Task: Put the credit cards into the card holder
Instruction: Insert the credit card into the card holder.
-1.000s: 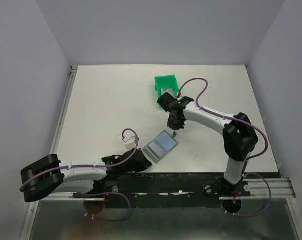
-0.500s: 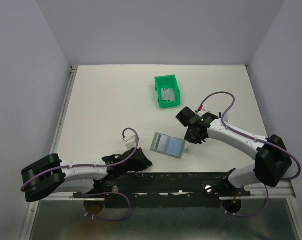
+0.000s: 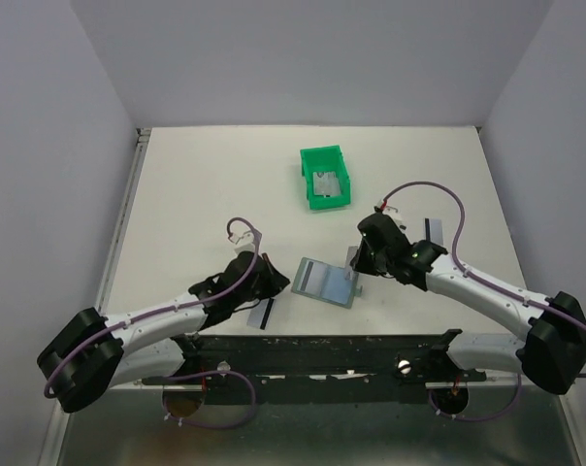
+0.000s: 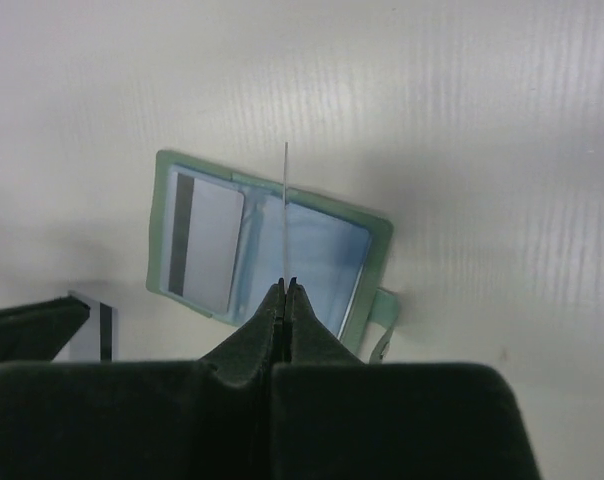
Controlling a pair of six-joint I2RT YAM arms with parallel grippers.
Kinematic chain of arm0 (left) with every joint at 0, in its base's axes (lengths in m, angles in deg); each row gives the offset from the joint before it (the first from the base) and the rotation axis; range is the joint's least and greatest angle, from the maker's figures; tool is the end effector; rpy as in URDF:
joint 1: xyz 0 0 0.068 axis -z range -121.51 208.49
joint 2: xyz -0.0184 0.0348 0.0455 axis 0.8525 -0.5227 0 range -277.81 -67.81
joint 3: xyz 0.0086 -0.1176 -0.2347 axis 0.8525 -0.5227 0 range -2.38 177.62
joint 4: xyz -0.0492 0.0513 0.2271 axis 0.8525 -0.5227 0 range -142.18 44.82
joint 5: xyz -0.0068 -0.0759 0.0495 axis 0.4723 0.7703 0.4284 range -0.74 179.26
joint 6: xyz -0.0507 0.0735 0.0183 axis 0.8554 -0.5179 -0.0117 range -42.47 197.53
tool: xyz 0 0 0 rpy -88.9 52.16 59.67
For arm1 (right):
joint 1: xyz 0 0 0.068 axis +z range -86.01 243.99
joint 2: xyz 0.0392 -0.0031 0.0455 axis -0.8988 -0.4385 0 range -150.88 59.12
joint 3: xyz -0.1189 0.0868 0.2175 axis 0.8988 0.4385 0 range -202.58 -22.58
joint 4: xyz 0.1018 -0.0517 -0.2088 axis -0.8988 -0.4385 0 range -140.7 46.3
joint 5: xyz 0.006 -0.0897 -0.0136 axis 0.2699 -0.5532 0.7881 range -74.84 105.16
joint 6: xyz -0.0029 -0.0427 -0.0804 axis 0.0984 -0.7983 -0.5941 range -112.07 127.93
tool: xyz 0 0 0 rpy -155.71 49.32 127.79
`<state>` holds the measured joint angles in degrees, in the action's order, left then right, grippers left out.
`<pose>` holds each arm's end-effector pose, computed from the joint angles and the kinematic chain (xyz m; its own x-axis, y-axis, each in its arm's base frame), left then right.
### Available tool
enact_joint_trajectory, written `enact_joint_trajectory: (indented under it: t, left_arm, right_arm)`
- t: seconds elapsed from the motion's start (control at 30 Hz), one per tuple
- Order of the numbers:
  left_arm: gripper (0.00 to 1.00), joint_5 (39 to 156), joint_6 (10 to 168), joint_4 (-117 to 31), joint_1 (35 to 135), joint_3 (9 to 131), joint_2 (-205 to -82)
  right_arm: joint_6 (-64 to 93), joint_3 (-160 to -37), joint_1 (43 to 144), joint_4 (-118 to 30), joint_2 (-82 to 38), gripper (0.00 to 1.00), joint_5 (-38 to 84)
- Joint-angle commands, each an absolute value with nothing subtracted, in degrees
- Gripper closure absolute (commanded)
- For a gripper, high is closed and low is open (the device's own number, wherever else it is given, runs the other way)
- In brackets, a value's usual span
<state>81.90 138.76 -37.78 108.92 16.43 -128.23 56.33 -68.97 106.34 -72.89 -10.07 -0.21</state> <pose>0.1528 -0.1685 0.1457 -0.7834 -0.4166 -0.4612 0.0217 0.7232 -0.6903 0.1992 0.1522 0.2003 -0.7820 0.2629 -0.5651 0.0843 0.9430 0.3220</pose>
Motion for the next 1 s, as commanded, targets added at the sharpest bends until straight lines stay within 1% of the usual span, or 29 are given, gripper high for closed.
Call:
enact_joint_trajectory:
  t: [0.0,0.17,0.33,0.7,0.97]
  left_arm:
    - [1.00,88.55,128.69,-37.62,104.20,22.22,-133.19]
    - [1.00,92.50,124.65,-36.13,100.68,26.44,-141.36]
    - [1.00,94.44,123.24,-36.66,99.62,29.26,-147.96]
    - [1.00,97.60,124.55,-32.62,99.80,25.32,-149.81]
    - [1.00,98.05,127.45,-29.63,101.99,21.80,-149.37]
  right_arm:
    - [52.92,-66.79,106.18,-64.00,-11.19,1.00,8.83]
    - [55.47,-67.23,106.18,-69.62,-12.52,1.00,6.64]
    - [57.58,-66.88,106.18,-74.19,-11.64,1.00,5.15]
    - [60.48,-66.17,106.18,-77.80,-12.69,1.00,1.72]
    - [60.13,-65.65,106.27,-78.07,-12.78,1.00,1.28]
